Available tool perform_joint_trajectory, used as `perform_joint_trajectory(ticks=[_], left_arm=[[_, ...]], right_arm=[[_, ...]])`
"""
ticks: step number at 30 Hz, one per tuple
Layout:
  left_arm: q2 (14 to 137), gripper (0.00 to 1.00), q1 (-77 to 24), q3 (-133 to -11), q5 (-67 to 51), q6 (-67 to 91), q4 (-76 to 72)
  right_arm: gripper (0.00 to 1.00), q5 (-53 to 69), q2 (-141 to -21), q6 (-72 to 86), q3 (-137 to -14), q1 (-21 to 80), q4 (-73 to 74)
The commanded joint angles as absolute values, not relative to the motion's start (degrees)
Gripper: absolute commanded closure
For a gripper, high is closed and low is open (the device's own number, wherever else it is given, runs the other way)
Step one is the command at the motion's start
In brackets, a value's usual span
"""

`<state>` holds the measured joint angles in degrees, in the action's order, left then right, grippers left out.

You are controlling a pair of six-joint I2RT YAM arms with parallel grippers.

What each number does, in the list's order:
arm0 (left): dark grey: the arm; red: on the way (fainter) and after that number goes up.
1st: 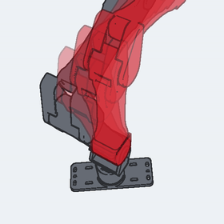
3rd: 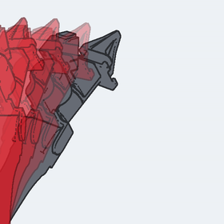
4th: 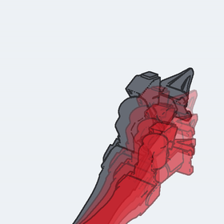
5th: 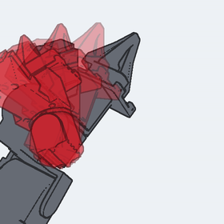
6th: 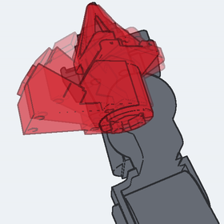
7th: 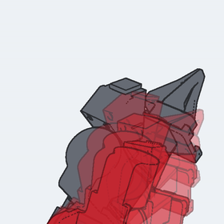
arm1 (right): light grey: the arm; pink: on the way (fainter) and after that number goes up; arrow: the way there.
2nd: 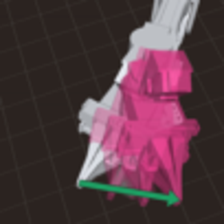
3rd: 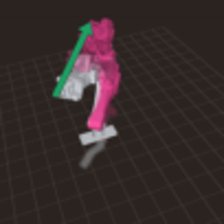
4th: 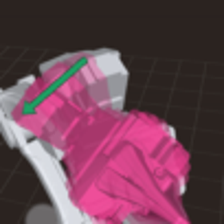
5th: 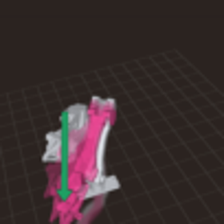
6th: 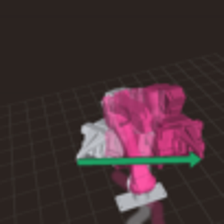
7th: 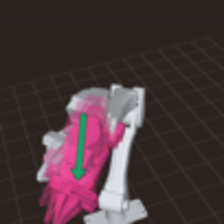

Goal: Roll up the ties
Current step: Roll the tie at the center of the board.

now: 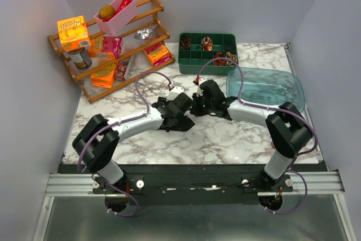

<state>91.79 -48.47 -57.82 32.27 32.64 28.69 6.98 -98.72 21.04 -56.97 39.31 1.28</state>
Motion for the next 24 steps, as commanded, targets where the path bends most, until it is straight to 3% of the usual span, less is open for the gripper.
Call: perform_joint_trajectory(ticks=[1,11,15,24], left_arm=[[85.62,0.22,-46.15,-56.43,25.07,34.1,24.17],[74.89,0.16,-32.18,-48.79,13.9,33.31,19.7],[70.15,0.08,-23.05,-42.55,-1.78,34.8,13.12],[66.71,0.06,-10.29,-30.33,-21.79,39.81,-2.87]], right_arm=[[0.99,8.35,-95.11,18.99,-56.07,39.11,1.23],[0.99,14.58,-95.71,17.49,-63.62,43.76,1.67],[0.99,16.52,-100.44,17.75,-67.4,46.58,1.67],[0.99,17.49,-109.33,18.11,-71.37,49.48,2.2]])
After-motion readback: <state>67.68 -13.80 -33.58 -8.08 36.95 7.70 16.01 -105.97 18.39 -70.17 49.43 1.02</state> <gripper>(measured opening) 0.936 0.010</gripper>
